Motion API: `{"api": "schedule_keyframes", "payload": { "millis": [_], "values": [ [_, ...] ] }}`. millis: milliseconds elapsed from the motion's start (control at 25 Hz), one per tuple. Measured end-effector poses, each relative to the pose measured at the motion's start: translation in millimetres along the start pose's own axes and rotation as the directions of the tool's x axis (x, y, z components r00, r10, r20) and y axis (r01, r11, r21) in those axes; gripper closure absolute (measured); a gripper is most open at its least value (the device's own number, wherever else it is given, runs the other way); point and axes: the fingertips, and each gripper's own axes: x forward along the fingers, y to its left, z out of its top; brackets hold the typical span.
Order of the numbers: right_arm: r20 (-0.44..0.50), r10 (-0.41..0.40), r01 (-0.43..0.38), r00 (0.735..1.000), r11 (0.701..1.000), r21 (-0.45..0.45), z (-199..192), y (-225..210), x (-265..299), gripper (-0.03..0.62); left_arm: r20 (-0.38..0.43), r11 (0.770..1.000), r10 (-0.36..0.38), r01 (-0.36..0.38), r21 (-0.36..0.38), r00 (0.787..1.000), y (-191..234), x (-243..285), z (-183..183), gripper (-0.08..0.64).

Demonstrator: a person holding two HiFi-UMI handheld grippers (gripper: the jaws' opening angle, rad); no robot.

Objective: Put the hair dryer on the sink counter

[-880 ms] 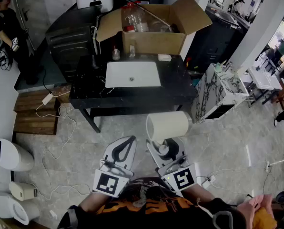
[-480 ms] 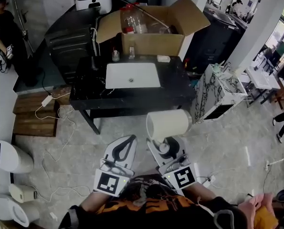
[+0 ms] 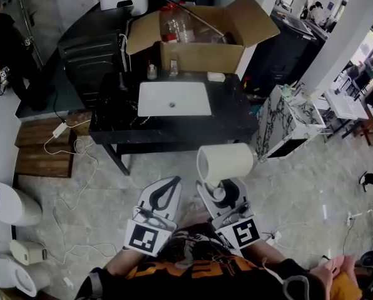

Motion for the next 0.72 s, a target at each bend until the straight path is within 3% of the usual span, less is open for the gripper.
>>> {"api": "schedule_keyframes", "payload": {
  "millis": [320,720],
  "values": [
    [0.011,0.009,-0.010,1.000,0.999,0.032,-26,-57,45,0.357,-0.036,0.999,0.020,-0.019,0.033,0.999,35,64,-14,0.538],
    [0.024,0.040,-0.041,0.999,0.996,0.084,-61,-190,133,0.357,-0.055,0.997,0.053,-0.050,0.055,0.997,83,218,-27,0.538]
  ]
}}
